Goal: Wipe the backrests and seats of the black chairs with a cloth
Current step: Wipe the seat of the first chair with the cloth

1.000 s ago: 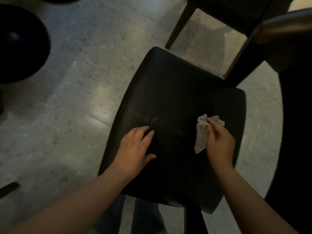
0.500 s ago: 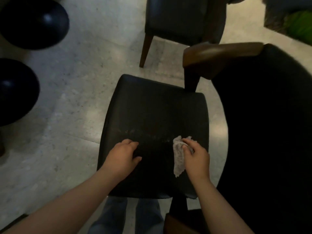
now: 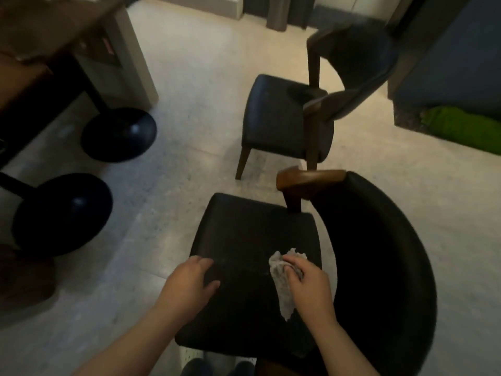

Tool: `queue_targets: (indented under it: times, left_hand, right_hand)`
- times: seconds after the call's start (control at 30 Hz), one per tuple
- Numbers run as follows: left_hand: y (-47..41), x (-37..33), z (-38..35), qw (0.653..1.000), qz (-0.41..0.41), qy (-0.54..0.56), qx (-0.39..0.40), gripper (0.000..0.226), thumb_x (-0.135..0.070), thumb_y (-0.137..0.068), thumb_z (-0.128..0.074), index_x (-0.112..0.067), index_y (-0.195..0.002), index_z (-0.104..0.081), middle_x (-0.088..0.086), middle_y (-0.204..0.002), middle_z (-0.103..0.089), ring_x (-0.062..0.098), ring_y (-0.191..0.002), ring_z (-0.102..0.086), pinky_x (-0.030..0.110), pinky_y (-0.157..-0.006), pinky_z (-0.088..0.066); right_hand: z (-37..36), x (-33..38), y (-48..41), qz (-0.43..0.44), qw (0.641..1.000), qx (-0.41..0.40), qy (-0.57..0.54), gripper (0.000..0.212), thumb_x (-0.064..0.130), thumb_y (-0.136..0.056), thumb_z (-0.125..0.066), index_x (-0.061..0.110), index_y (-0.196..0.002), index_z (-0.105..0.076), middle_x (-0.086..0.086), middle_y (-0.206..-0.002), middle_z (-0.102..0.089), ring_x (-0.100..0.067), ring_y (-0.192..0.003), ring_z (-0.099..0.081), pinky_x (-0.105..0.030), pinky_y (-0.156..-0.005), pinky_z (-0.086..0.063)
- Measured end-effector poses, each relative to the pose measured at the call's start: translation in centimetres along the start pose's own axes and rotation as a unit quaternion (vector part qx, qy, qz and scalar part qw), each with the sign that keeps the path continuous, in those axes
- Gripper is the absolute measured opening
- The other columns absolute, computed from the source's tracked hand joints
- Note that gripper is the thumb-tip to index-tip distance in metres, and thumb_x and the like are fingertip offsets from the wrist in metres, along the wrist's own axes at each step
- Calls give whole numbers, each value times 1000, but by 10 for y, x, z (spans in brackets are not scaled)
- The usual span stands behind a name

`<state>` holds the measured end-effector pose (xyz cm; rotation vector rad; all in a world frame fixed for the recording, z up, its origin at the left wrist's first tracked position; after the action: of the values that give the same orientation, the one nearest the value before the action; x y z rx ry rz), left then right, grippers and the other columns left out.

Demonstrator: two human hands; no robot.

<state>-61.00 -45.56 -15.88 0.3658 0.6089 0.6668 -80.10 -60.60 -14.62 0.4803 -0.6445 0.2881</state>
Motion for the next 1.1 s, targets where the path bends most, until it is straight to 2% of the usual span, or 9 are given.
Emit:
queue_targets:
  times: [0.17, 0.43, 0.5, 0.6, 0.73, 0.87, 1.1]
  left_hand:
    - [35, -17, 59, 998, 0, 1, -67, 53, -44, -94, -57, -28, -143, -43, -8, -138, -48, 10, -122, -49, 21, -97, -38]
    - [67, -9, 127, 991, -2, 24, -131, 55, -45, -94, -57, -25, -143, -44, -6, -140, -48, 11, -127, -47, 24, -104, -36]
    - [69, -3, 144, 990, -14, 29, -140, 55, -45, -94, -57, -24, -143, -44, -5, -139, -49, 11, -126, -47, 23, -103, -37]
    - [73, 10, 171, 988, -37, 30, -149, 54, -41, -95, -58, -22, -143, -44, -5, -140, -49, 11, -127, -47, 21, -101, -36]
    - [81, 39, 210, 985, -80, 12, -151, 54, -43, -95, -57, -22, -143, -44, -5, -141, -48, 11, -126, -48, 20, -100, -36]
    - [92, 71, 243, 982, -124, -9, -141, 55, -44, -95, -56, -23, -144, -43, -5, -142, -46, 11, -127, -47, 19, -99, -35]
    - [106, 121, 268, 981, -154, -12, -117, 56, -44, -95, -56, -22, -145, -42, -6, -143, -45, 12, -128, -47, 18, -99, -35]
  right_hand:
    - [35, 57, 6, 44, 999, 9, -8, 30, 18, -96, -55, 29, -123, -62, 10, -130, -58, 6, -109, -46, -21, -99, -44]
    - [70, 132, 21, 113, 993, -25, -26, 30, 19, -97, -55, 29, -125, -62, 13, -130, -58, 1, -118, -49, -15, -97, -38]
    - [70, 149, 27, 121, 991, -36, -33, 30, 20, -96, -56, 29, -124, -63, 17, -124, -57, 4, -110, -51, -11, -93, -40]
    - [62, 178, 38, 140, 988, -61, -36, 29, 22, -95, -59, 30, -123, -63, 17, -117, -59, 13, -90, -46, -3, -76, -36]
    - [40, 211, 59, 134, 985, -86, -59, 30, 25, -93, -62, 28, -123, -63, 18, -113, -59, 8, -99, -48, -3, -76, -35]
    - [8, 233, 86, 104, 985, -105, -84, 30, 25, -93, -62, 29, -122, -63, 17, -113, -60, 11, -92, -48, -4, -74, -36]
    - [-42, 255, 121, 68, 986, -121, -93, 30, 25, -93, -62, 31, -122, -63, 17, -118, -58, 7, -102, -46, -4, -73, -35]
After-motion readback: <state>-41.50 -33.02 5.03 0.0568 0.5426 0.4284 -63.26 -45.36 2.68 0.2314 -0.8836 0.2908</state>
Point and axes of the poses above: each hand's wrist, its own y-axis away from the middle knuckle, its own z-axis out of the back of the hand, x = y × z, the point moved 10 cm from there along -y, towards the middle knuckle
